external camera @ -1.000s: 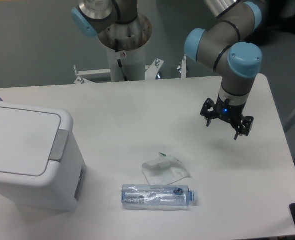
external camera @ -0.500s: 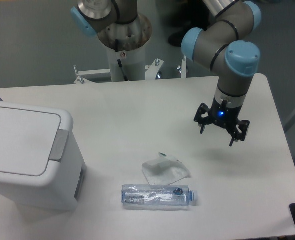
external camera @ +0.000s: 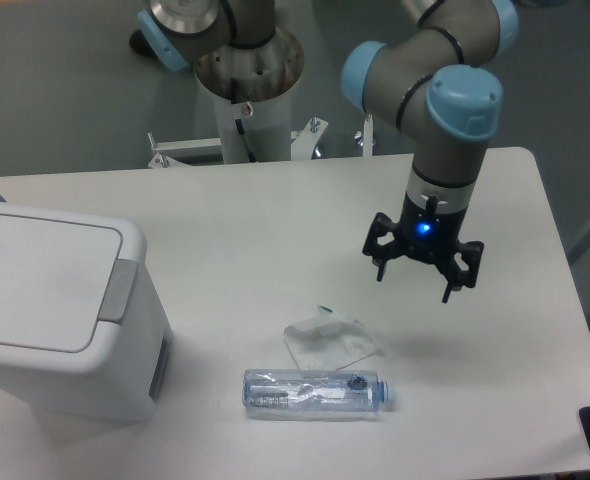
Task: Open the trash can
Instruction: 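Move the open gripper across the table to the trash can lid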
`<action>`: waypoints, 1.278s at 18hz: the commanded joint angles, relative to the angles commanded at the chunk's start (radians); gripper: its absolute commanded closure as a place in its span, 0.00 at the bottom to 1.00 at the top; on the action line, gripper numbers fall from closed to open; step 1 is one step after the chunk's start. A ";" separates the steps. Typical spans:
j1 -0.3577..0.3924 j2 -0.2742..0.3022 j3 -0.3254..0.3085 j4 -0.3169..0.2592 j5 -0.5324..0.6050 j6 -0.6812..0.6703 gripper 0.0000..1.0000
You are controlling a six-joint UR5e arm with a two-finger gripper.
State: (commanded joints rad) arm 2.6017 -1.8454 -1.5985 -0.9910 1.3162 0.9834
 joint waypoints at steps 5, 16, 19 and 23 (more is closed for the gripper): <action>-0.012 0.000 0.003 -0.006 -0.026 -0.025 0.00; -0.175 -0.002 0.121 -0.031 -0.190 -0.532 0.00; -0.219 0.002 0.127 -0.029 -0.198 -0.597 0.00; -0.273 0.011 0.175 -0.029 -0.199 -0.681 0.00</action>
State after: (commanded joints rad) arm 2.3288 -1.8346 -1.4237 -1.0201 1.1167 0.3025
